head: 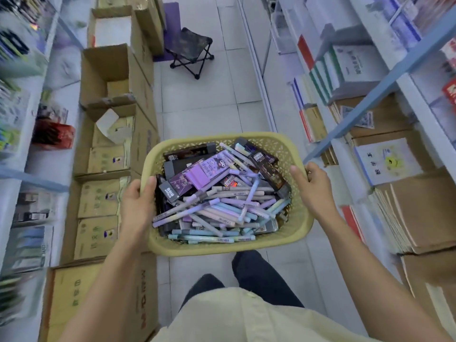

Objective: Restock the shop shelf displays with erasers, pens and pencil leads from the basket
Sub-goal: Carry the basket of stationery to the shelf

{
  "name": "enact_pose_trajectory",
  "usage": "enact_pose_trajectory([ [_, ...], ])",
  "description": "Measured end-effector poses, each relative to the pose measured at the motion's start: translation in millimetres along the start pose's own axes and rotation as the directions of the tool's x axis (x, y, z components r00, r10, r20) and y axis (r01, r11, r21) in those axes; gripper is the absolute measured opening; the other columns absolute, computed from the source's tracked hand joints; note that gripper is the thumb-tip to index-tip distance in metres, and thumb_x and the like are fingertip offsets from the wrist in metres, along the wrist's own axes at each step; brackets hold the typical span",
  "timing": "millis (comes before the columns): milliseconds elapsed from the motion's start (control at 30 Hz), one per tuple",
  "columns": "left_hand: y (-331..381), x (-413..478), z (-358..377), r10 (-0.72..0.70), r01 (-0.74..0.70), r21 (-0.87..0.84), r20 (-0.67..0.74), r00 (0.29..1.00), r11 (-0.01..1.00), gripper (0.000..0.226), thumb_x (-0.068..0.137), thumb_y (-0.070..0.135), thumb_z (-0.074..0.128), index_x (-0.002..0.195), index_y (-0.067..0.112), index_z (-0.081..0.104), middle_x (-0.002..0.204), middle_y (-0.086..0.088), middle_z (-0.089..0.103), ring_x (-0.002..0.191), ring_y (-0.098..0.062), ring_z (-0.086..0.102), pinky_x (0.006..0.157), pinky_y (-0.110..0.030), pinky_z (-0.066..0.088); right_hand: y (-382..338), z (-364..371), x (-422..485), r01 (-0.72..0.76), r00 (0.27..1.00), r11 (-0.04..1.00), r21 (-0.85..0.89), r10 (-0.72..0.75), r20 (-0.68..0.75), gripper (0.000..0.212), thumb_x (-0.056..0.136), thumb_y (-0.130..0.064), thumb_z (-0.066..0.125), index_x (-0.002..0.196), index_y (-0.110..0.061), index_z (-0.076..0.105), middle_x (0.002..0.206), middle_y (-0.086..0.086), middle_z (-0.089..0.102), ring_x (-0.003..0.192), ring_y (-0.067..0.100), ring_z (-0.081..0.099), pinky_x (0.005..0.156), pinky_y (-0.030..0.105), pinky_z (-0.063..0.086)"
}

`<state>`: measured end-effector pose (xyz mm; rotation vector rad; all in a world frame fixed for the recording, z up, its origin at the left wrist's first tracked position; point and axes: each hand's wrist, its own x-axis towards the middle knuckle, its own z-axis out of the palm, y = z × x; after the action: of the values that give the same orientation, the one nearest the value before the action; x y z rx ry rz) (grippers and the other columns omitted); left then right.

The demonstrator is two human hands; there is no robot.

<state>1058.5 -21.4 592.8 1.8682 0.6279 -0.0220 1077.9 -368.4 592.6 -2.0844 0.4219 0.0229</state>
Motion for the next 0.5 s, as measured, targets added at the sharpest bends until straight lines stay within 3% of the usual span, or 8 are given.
enact_pose_trajectory([
  [100,34,57,19,-0.008,0.008,0.019,-0.033,0.999,1.0,0.042,0.098,0.043,0.05,0.087,0.003,0.054,0.072,-0.01,0.052,0.069,-0.02,0.046,0.063,-0.037,0.036,-30,9,71,0.009,1.0,1.0,-0.014,-0.008,0.026,0.036,0.096,-0.032,0.057,0.074,-0.012,0.036,0.062,-0.001,0.03,0.055,0.012,0.027,0.045,0.019,0.024],
  [167,55,96,28,-0.005,0.005,0.01,-0.029,1.0,1.0,0.046,0.098,0.042,0.05,0.091,-0.003,0.054,0.078,-0.018,0.054,0.073,-0.02,0.048,0.068,-0.04,0.041,-50,16,116,0.016,0.999,1.0,-0.015,-0.016,0.036,0.037,0.096,-0.03,0.057,0.071,-0.015,0.034,0.061,-0.003,0.029,0.055,0.011,0.027,0.046,0.019,0.024],
  [400,123,265,61,0.029,-0.029,0.032,-0.013,0.999,0.999,0.047,0.096,0.042,0.051,0.099,-0.005,0.055,0.082,-0.01,0.053,0.075,-0.017,0.048,0.069,-0.037,0.038,-108,61,264,-0.013,1.0,1.0,-0.028,0.013,0.004,0.038,0.097,-0.034,0.055,0.079,-0.003,0.042,0.069,0.003,0.032,0.063,0.016,0.03,0.059,0.033,0.024],
  [500,159,336,75,0.054,-0.053,0.074,-0.004,0.999,0.996,0.043,0.096,0.044,0.05,0.094,0.002,0.056,0.078,-0.008,0.051,0.07,-0.018,0.046,0.065,-0.036,0.035,-137,77,322,-0.036,0.999,0.999,-0.026,0.035,-0.029,0.028,0.097,-0.035,0.055,0.086,-0.011,0.048,0.071,-0.002,0.038,0.065,0.014,0.035,0.06,0.037,0.03],
])
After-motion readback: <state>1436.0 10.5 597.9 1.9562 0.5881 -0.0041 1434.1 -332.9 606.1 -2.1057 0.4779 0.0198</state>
